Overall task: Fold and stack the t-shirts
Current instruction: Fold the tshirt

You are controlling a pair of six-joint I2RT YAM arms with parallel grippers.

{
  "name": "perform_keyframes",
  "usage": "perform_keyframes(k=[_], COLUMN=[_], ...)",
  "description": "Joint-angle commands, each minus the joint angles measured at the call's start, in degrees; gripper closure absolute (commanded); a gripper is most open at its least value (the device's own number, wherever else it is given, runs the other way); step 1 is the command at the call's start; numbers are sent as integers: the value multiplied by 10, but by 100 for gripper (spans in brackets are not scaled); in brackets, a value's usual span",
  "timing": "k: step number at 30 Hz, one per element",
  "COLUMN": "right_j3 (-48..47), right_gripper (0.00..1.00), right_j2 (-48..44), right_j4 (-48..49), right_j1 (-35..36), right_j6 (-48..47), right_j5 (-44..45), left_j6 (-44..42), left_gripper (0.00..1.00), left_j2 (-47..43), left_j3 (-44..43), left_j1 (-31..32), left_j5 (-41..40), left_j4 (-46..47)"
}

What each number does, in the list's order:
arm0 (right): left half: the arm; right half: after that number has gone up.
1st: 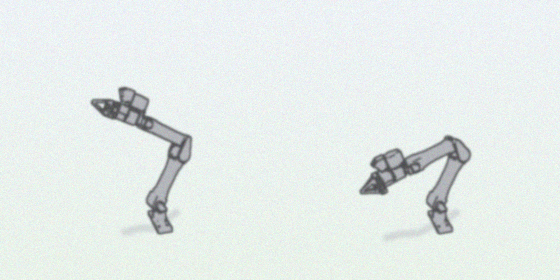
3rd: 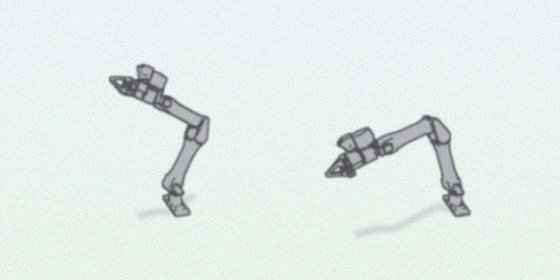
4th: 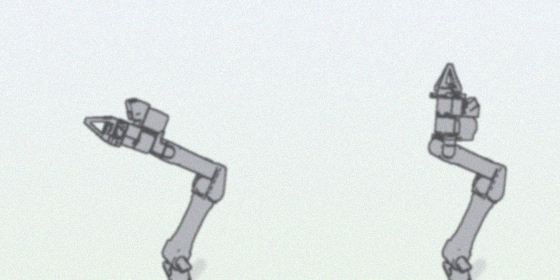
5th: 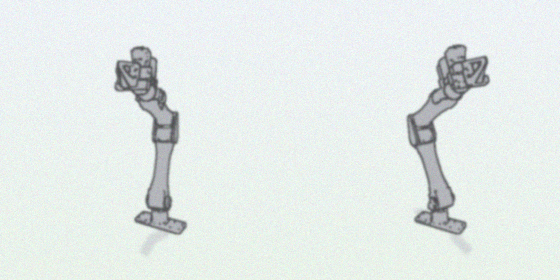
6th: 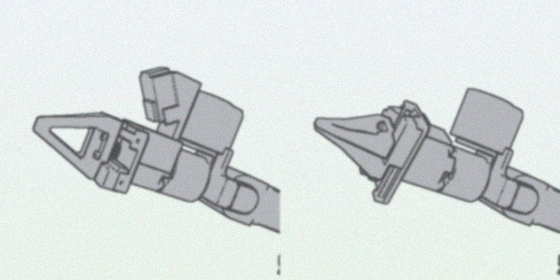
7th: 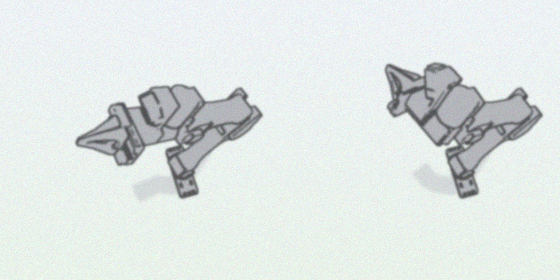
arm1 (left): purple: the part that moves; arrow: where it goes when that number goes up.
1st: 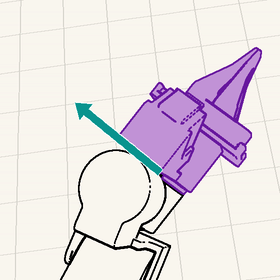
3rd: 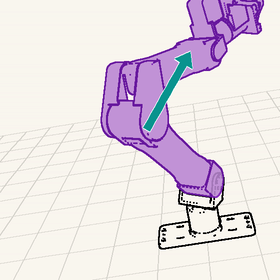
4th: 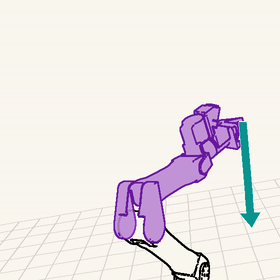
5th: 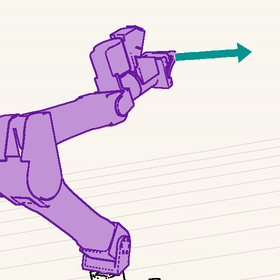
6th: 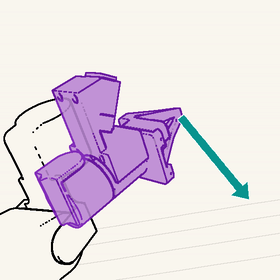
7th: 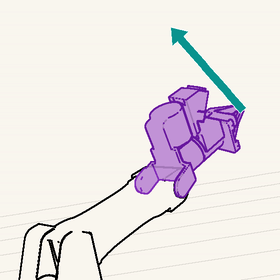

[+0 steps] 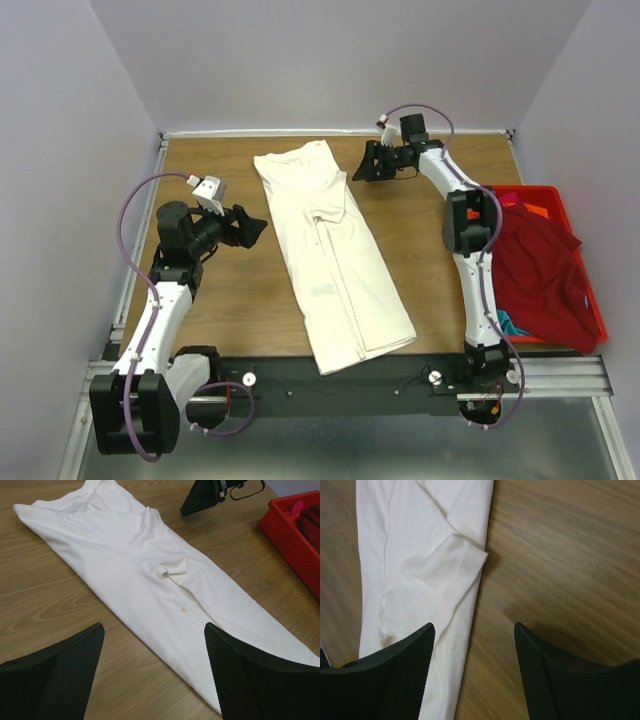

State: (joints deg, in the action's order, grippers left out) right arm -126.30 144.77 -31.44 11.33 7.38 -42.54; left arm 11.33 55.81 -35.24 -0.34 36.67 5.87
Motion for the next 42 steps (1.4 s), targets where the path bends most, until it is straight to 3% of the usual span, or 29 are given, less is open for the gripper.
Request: perform_keyframes(k=[1, 11, 20, 28, 34, 42], right_j3=[-77, -117, -123, -119, -128, -112], right_gripper=[30, 40, 45, 65, 90, 93], right_j2=[63, 157, 175, 178, 158, 98], right_j4=[28, 108, 130, 132, 132, 132], right_j1=[7, 14, 31, 33, 31, 31], right_j6=[83, 189, 221, 227, 207, 175], right_j5=[-8, -31, -47, -37, -18, 11], left_j6=[-13, -11, -10, -10, -10, -10], left_gripper=[11, 11, 11, 11, 11, 11], left_j2=[-10, -4, -1, -3, -2, -8], left_j3=[-13, -11, -11, -11, -10, -9], left_j1=[3, 3, 3, 3, 3, 3], left_j5=[-24, -19, -19, -19, -16, -11], left_j4=[-9, -6, -6, -6, -6, -6])
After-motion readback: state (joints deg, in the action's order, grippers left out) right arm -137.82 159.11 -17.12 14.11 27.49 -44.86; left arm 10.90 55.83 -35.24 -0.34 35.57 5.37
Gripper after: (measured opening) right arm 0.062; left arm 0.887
